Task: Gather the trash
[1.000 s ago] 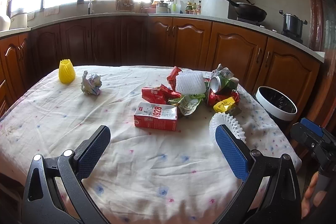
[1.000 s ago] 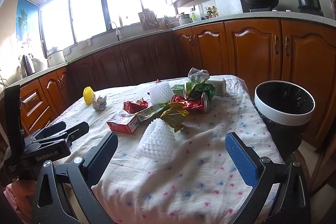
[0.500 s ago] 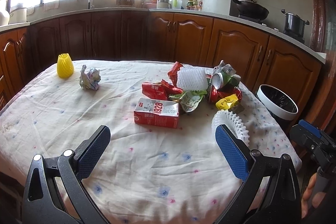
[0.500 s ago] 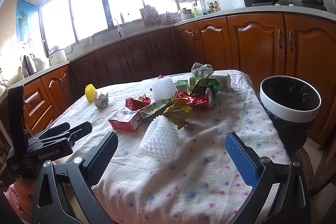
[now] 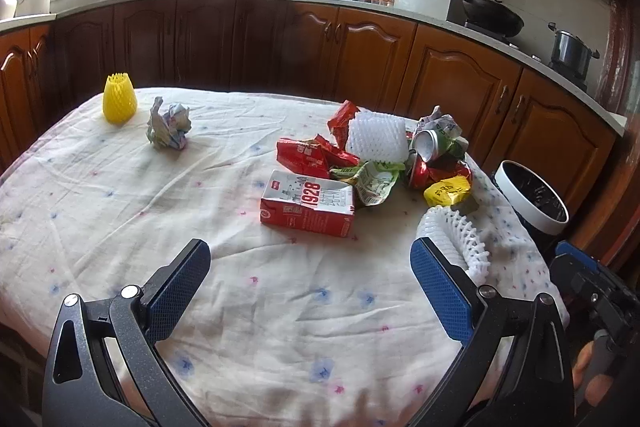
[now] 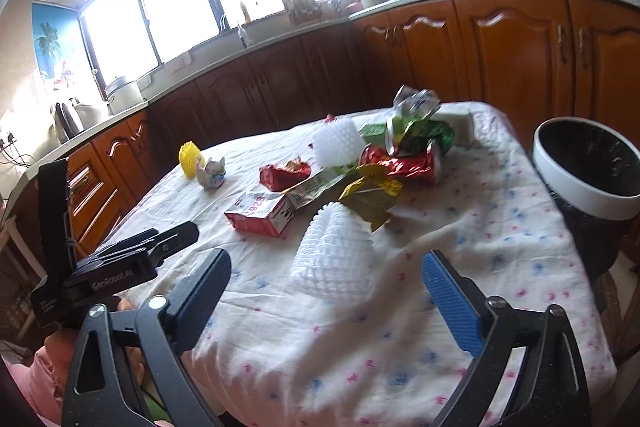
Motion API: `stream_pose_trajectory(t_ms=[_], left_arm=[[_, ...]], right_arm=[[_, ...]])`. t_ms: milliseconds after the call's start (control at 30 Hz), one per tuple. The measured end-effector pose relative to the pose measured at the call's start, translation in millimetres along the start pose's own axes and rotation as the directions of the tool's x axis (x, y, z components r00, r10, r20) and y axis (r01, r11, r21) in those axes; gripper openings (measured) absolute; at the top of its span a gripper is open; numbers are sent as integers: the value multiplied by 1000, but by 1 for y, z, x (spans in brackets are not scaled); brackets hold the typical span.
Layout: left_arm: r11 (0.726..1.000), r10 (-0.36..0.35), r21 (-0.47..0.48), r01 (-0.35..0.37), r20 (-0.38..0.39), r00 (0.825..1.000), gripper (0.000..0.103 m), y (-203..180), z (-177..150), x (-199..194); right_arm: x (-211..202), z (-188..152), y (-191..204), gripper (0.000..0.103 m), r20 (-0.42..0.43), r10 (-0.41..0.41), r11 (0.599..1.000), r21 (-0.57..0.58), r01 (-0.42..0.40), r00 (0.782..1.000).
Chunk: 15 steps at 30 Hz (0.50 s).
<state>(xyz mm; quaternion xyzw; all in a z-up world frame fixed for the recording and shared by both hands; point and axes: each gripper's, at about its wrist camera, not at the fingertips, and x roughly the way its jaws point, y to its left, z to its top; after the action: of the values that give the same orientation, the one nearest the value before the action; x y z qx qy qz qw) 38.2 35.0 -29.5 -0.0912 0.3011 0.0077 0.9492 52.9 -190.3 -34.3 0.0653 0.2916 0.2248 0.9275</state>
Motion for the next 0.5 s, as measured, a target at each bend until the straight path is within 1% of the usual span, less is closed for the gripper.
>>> stream_pose_trajectory(t_ms=[233,367,467,500], left_arm=[[999,-21,-40,19,-73,997,102,14,9,26],[998,-31,-64,23,-121,992,102,22,16,48],[994,-76,-88,62,-158,985,102,27,24,64],[994,-88,-85,74,-164,982,102,25,27,69]], right_arm=[[34,4,-3,83,-91,31,999,30,-28,995],[52,4,-8,79,-134,41,998,62,-33,990],[65,5,-10,76,-156,46,997,72,-35,987],[70,6,-10,72,-167,46,997,74,-34,985]])
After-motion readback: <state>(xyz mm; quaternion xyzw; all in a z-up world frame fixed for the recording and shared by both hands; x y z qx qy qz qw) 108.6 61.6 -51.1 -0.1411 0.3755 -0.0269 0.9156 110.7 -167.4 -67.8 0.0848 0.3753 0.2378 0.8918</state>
